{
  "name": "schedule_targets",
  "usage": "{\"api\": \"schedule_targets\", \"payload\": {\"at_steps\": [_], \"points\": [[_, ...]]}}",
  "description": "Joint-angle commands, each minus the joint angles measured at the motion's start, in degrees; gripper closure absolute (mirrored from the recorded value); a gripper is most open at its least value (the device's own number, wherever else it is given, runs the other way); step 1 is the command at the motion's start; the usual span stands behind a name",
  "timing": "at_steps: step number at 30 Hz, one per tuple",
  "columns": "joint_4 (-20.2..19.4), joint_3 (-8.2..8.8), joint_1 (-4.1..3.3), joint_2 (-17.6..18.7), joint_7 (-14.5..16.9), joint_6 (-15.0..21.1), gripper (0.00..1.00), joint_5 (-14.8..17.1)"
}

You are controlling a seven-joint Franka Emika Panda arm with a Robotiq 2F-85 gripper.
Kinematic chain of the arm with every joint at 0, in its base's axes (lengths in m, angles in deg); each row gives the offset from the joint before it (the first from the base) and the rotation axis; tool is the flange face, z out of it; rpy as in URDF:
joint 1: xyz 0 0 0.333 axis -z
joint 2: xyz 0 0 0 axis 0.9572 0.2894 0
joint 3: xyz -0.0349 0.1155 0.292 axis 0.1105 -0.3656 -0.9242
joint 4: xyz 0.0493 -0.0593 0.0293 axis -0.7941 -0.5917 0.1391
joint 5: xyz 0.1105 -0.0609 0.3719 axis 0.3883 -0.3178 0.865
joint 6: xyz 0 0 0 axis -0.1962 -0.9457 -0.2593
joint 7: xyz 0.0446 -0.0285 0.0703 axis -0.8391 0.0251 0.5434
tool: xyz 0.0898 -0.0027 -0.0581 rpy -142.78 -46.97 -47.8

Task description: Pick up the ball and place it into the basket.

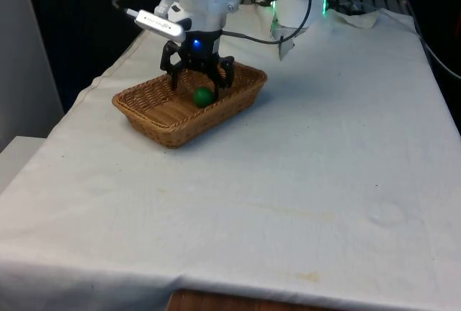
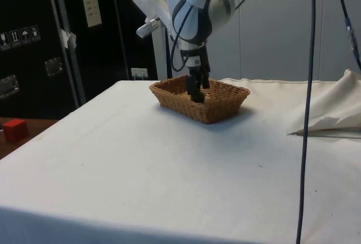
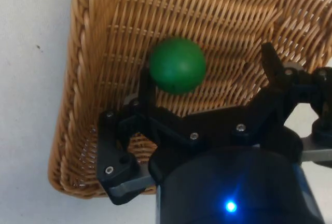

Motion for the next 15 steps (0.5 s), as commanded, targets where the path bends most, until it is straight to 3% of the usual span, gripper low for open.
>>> {"api": "schedule_targets", "payload": {"at_steps": [1, 6, 7, 8, 9, 15], "points": [[0.0, -0.34, 0.23, 0.1, 0.2, 0.3, 0.0, 0.4], [-0.7, 1.43, -0.8, -2.7, -0.2, -1.3, 0.0, -0.9], [-0.9, 1.66, -0.86, -3.2, -0.3, -1.7, 0.0, -1.1], [-0.5, 0.8, -0.23, -2.5, 0.1, -1.4, 0.0, -0.3], [-1.0, 1.83, -0.97, -3.7, -0.4, -1.9, 0.0, -1.3], [-1.8, 2.46, -1.03, -7.6, -1.2, -4.1, 0.0, -3.5]]}}
